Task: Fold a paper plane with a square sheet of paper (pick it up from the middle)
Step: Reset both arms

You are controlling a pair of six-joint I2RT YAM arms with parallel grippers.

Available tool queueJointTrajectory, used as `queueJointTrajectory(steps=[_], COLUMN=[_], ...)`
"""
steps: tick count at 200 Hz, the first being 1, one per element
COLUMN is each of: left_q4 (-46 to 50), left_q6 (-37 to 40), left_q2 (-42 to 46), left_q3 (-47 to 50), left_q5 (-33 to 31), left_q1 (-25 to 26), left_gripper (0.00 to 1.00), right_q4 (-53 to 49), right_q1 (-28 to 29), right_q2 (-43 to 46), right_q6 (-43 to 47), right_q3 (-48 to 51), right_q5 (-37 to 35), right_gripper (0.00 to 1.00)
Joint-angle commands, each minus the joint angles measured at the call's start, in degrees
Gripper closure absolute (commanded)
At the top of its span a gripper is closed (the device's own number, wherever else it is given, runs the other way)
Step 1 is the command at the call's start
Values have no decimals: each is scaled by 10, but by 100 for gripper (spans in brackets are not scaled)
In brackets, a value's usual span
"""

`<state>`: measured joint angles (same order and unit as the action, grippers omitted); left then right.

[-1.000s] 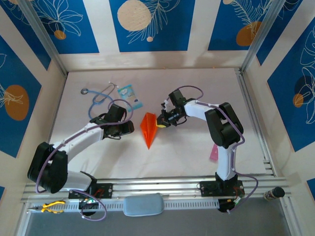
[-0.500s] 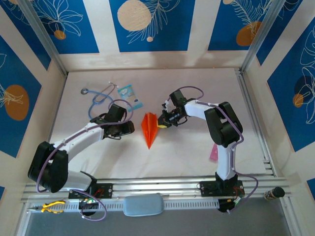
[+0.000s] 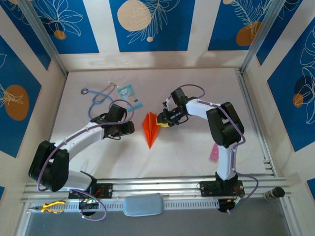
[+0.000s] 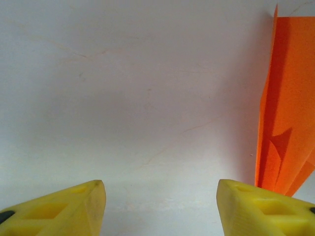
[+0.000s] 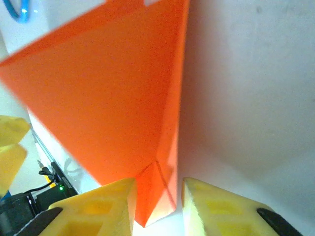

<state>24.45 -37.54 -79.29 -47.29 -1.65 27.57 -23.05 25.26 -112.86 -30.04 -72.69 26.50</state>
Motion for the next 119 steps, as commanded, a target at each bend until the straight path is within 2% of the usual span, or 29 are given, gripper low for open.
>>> queueJointTrajectory(steps=[1, 17, 57, 71, 79, 95, 107, 119], left_q4=[14, 27, 2, -15, -25, -71, -161, -259], left_q6=[32, 55, 130, 160, 169, 200, 239, 275], left_q2=[7, 13, 51, 56, 56, 56, 57, 55], left_q3=[-10, -15, 0, 4, 5, 23, 61, 105], left_q5=[-39, -76, -193, -260, -289, -293, -289, -290], left_q1=[-17, -30, -99, -119, -130, -163, -180, -188], left_gripper=[38, 34, 14, 10, 7, 7, 7, 8], right_q4=[-24, -11, 36, 81, 129, 253, 230, 303], right_q1=[-14, -21, -31, -35, -39, -58, -96, -111], right_q2=[74, 137, 307, 334, 342, 332, 324, 322], right_q6=[5, 0, 8, 33, 77, 150, 148, 182], right_q3=[18, 63, 181, 218, 240, 295, 275, 296], right_q5=[-60, -155, -497, -612, -646, -703, -650, -632], right_gripper=[69, 65, 57, 42, 37, 25, 24, 24])
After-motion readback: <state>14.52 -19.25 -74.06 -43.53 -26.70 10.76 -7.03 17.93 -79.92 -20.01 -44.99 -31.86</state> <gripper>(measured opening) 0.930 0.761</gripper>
